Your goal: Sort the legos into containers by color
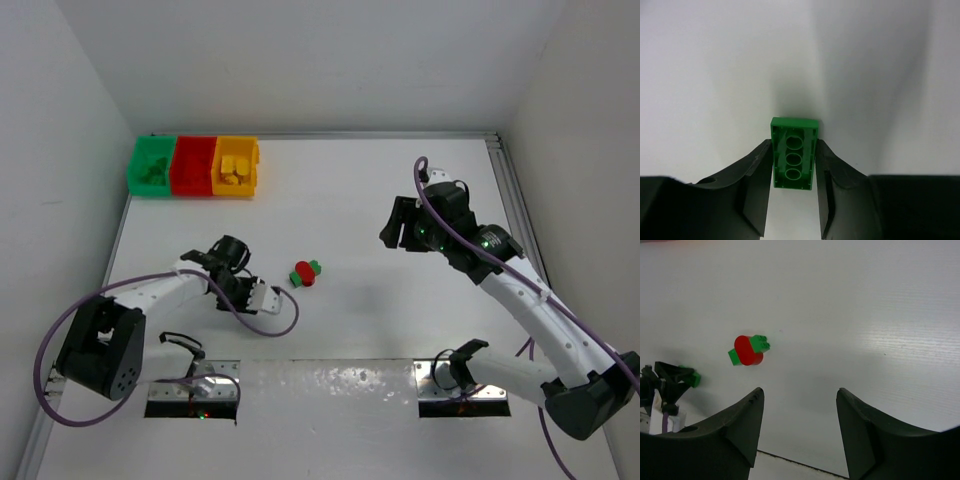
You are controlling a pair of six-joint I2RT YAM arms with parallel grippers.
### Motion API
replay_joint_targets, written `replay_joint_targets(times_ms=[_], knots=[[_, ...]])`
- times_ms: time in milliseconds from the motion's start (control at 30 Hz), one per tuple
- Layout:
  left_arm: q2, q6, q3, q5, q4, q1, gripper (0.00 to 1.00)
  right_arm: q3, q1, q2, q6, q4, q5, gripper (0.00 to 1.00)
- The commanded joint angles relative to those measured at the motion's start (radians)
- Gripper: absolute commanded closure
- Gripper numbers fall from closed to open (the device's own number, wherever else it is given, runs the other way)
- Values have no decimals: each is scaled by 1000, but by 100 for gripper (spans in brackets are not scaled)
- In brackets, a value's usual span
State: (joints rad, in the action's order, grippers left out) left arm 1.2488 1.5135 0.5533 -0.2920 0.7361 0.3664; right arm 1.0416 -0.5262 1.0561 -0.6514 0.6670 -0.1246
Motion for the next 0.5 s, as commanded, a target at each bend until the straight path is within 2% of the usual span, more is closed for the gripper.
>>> replay_joint_targets(times_ms=[0,33,100,133,167,233,267,300,367,400,467], knots=[[6,-256,100,16,-98,-4,100,24,-5,-4,9,-17,-17,40],[8,-424,159,30,-115,-15,100,24,-5,-4,10,-17,-20,40],[26,-614,280,91,-178,-67,100,18,-6,-13,9,-24,-21,40],[38,-776,331,102,-184,-101,100,6,-5,-18,7,-29,-21,40],[75,-846,389,109,-179,-137,100,-2,-6,-22,4,-36,-26,40],[166,-1040,581,129,-143,-283,100,-20,-5,-33,-1,-59,-26,40],[207,-1079,729,132,-121,-382,100,-23,-5,-33,-1,-66,-21,40],[253,-1114,810,143,-92,-430,100,-26,-5,-28,-1,-72,-18,40],[394,-1142,958,197,-12,-495,100,-26,-5,-21,6,-75,-12,40],[440,-1138,1087,224,6,-539,100,-25,-5,-18,7,-79,-9,40],[546,-1124,1219,289,14,-566,100,-25,-6,-15,12,-79,-12,40]])
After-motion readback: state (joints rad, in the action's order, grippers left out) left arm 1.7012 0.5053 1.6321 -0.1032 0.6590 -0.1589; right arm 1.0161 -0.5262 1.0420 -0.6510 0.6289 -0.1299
